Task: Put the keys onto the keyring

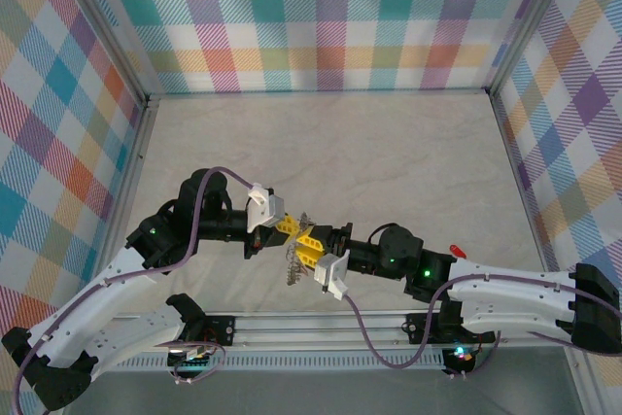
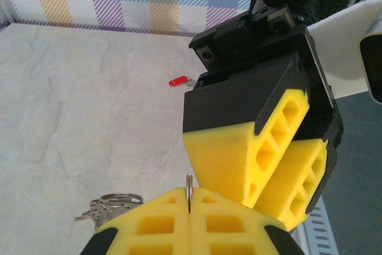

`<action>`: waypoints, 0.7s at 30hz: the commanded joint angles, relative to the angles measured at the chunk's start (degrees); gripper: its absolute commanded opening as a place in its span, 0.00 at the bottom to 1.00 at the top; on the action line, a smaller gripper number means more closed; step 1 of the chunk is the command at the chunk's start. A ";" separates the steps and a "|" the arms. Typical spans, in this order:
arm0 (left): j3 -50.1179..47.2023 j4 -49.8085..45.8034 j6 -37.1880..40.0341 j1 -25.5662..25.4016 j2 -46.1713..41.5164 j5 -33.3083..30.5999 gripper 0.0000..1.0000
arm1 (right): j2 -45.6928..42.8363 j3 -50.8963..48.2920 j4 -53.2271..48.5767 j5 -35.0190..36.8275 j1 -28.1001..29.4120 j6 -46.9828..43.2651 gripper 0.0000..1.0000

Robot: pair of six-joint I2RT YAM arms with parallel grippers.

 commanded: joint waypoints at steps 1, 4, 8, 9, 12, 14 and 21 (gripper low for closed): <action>0.37 2.98 -0.74 -0.64 -0.38 0.90 0.00 | -0.74 -0.51 2.45 0.88 0.54 -0.98 0.23; 0.23 2.74 -0.66 -0.62 -0.46 0.72 0.00 | -0.65 -0.04 0.31 0.29 0.59 -1.07 0.21; 0.29 2.44 -0.71 -0.60 -0.42 0.48 0.00 | -0.77 0.75 -4.15 -0.66 0.76 -2.01 0.24; 0.25 2.37 -0.72 -0.65 -0.32 0.35 0.00 | -0.77 1.01 -5.23 -0.66 0.90 -2.47 0.24; 0.29 1.87 -0.64 -0.61 -0.20 0.10 0.00 | -0.82 1.40 -5.98 -0.07 1.24 -3.30 0.25; 0.26 1.58 -0.56 -0.61 -0.11 -0.15 0.00 | -0.86 1.63 -6.40 0.32 1.39 -3.79 0.24; -0.12 1.01 -0.35 -0.57 0.28 -0.86 0.00 | -2.18 2.22 -8.48 1.01 1.55 -5.86 0.24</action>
